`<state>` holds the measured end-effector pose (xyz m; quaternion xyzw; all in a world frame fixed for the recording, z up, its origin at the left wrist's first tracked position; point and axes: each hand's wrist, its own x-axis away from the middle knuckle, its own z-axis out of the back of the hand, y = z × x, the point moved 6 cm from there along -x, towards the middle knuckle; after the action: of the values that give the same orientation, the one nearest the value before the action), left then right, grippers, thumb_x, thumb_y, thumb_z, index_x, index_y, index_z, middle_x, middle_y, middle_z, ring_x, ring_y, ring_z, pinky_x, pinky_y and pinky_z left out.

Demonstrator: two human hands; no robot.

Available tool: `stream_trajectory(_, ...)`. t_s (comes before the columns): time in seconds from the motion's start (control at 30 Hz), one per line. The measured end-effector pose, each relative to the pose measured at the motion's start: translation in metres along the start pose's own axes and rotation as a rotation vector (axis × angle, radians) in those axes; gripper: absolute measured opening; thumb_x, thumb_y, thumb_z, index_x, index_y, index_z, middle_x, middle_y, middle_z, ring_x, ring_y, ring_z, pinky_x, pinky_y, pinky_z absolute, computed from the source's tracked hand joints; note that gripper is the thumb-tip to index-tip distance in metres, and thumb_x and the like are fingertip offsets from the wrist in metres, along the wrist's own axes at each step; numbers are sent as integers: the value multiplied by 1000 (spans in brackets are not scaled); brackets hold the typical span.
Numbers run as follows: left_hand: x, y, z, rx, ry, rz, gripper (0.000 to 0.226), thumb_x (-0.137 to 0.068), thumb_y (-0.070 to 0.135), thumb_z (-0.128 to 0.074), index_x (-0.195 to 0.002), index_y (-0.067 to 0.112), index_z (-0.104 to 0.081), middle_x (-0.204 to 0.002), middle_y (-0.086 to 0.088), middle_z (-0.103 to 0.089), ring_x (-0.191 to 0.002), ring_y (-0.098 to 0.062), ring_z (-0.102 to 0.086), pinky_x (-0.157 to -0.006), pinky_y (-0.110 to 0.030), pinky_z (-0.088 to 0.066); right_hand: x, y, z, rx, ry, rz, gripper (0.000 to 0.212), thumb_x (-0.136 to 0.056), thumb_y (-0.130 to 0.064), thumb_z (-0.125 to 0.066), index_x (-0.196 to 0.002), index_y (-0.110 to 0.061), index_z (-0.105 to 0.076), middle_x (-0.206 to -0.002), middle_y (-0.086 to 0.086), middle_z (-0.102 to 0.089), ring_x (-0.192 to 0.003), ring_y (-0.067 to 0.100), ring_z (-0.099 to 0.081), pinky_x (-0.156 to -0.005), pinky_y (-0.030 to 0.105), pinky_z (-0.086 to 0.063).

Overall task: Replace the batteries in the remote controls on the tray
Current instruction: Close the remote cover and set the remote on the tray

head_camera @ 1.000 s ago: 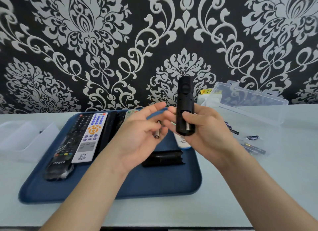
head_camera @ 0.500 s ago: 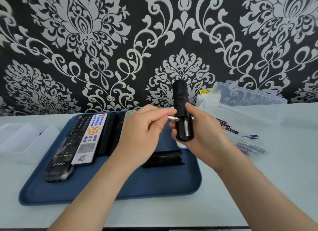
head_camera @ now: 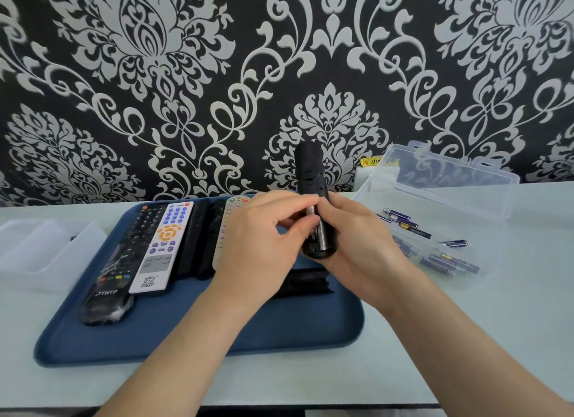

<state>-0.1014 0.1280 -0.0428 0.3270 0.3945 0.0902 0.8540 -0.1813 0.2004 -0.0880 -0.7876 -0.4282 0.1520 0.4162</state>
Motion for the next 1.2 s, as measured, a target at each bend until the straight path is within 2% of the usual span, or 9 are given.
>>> stream_trajectory(0.17, 1, -1, -3, -127, -18, -72, 30, -80, 32, -70, -108, 21, -74, -104, 14, -64, -94, -12, -56, -88, -19, -43, 1, -7, 1, -6, 5, 61, 32, -107, -10, -34, -123, 6, -56, -115, 21, -68, -100, 27, -68, -93, 40, -55)
stream_trajectory(0.53, 5, 2, -14, -310, -135, -261, 28, -92, 30, -57, -114, 22, -71, -122, 9, -64, -104, -16, -51, -97, -20, -38, 4, -14, 8, -72, 12, 53, 28, -104, -5, -38, -121, 10, -55, -106, 22, -66, -91, 22, -71, -84, 30, -58)
stream_trajectory(0.6, 2, -4, -11, -170, -160, -144, 26, -87, 32, -62, -111, 29, -71, -122, 15, -63, -107, -10, -49, -98, -14, -35, 4, -15, 6, -48, -53, 46, 26, -100, 2, -41, -122, 13, -51, -104, 23, -63, -92, 24, -69, -81, 28, -59)
stream_trajectory(0.67, -1, -16, -10, 95, -234, 78, 29, -82, 27, -66, -109, 37, -71, -124, 21, -62, -115, -5, -52, -98, -21, -41, 4, -19, 3, 4, -129, 54, 32, -92, 10, -49, -123, 16, -49, -102, 21, -60, -92, 26, -65, -80, 28, -57)
stream_trajectory(0.73, -1, -24, -8, 355, -293, 269, 32, -83, 12, -68, -108, 31, -72, -125, 17, -64, -119, -6, -56, -102, -35, -44, 4, -20, 3, 63, -152, 52, 38, -86, 16, -50, -124, 16, -48, -102, 21, -60, -95, 28, -64, -85, 30, -57)
stream_trajectory(0.8, -3, -24, -2, 413, -293, 309, 33, -85, -2, -66, -104, 24, -74, -118, 12, -68, -115, -5, -59, -104, -33, -42, 3, -18, 6, 80, -137, 38, 38, -88, 23, -41, -125, 15, -48, -111, 26, -64, -102, 32, -67, -88, 34, -57)
stream_trajectory(0.97, -6, -25, 13, -46, -324, 171, 23, -75, 15, -78, -73, 34, -65, -88, 12, -66, -72, -5, -57, -72, -28, -46, 0, -14, 10, 103, -40, 65, 36, -91, 25, -36, -124, 15, -46, -109, 23, -60, -93, 29, -73, -89, 39, -58)
stream_trajectory(1.1, 14, -35, -10, -451, -729, 104, 36, -65, 51, -79, -94, 38, -61, -95, 16, -53, -92, -6, -47, -83, -25, -42, -3, -16, 15, 99, 41, 113, 37, -91, 25, -37, -125, 13, -47, -113, 23, -58, -99, 30, -72, -89, 39, -58)
stream_trajectory(1.2, 28, -41, -26, -571, -884, 102, 46, -70, 56, -74, -108, 36, -57, -100, 14, -53, -98, -9, -44, -86, -30, -43, -3, -17, 19, 75, 82, 114, 35, -91, 23, -38, -122, 12, -50, -112, 23, -60, -102, 31, -71, -90, 39, -57)
